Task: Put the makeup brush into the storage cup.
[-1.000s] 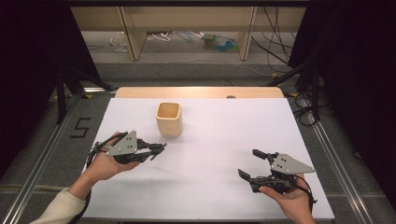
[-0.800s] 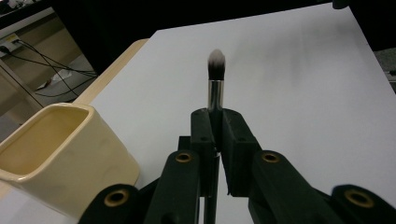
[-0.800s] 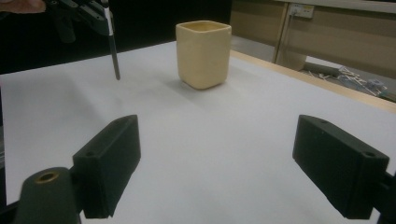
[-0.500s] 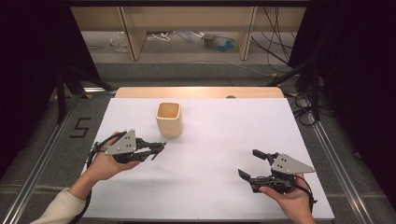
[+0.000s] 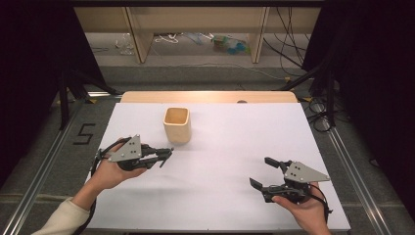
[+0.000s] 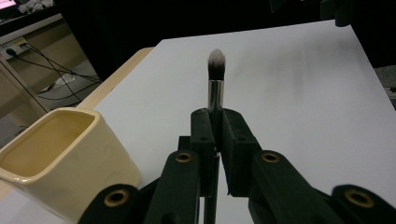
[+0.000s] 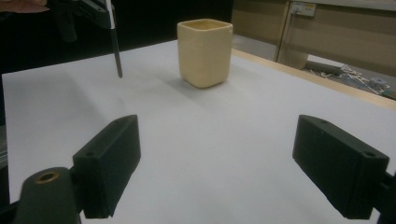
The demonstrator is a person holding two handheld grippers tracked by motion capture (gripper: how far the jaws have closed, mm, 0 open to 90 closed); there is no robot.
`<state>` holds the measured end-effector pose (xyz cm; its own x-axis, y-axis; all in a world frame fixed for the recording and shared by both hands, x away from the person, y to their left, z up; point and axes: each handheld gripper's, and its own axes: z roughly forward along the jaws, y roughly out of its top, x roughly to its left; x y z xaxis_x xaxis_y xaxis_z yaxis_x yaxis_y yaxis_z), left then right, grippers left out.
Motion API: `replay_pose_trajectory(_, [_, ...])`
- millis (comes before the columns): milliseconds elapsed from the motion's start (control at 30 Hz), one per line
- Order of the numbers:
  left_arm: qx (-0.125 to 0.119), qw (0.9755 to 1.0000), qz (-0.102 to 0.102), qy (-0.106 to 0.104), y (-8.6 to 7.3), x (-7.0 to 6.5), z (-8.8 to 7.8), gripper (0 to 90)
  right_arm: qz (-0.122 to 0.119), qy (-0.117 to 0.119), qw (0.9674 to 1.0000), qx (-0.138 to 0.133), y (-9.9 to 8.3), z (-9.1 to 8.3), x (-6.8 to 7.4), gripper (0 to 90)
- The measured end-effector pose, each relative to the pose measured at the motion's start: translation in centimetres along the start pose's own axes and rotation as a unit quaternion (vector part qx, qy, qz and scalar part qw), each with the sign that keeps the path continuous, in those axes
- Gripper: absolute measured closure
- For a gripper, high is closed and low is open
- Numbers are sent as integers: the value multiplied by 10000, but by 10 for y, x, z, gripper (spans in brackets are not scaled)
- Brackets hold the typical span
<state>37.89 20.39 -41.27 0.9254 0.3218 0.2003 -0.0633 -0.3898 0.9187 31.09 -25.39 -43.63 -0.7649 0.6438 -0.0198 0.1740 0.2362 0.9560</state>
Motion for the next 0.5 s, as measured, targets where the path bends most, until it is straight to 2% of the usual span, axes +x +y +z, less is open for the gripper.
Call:
replay_pose_trajectory(33, [-13,9999,-104,17,0,-1,0,840,-1,-2,10000,-3,0,0,0,164])
replay_pose_trajectory(100, [-28,9999,-101,27,0,-1,0,840,0,-2,10000,0,0,0,0,164])
replay_pose_trajectory(133, [-35,10000,-68,32,0,0,0,840,-12,-12,9999,133,1,-2,0,164])
replay_pose_trajectory(167, [-60,10000,-25,24,0,1,0,840,-12,-12,9999,133,1,-2,0,164])
replay_pose_trajectory(500, [-180,9997,-137,49,0,1,0,840,-4,-8,9999,127,1,-2,0,164])
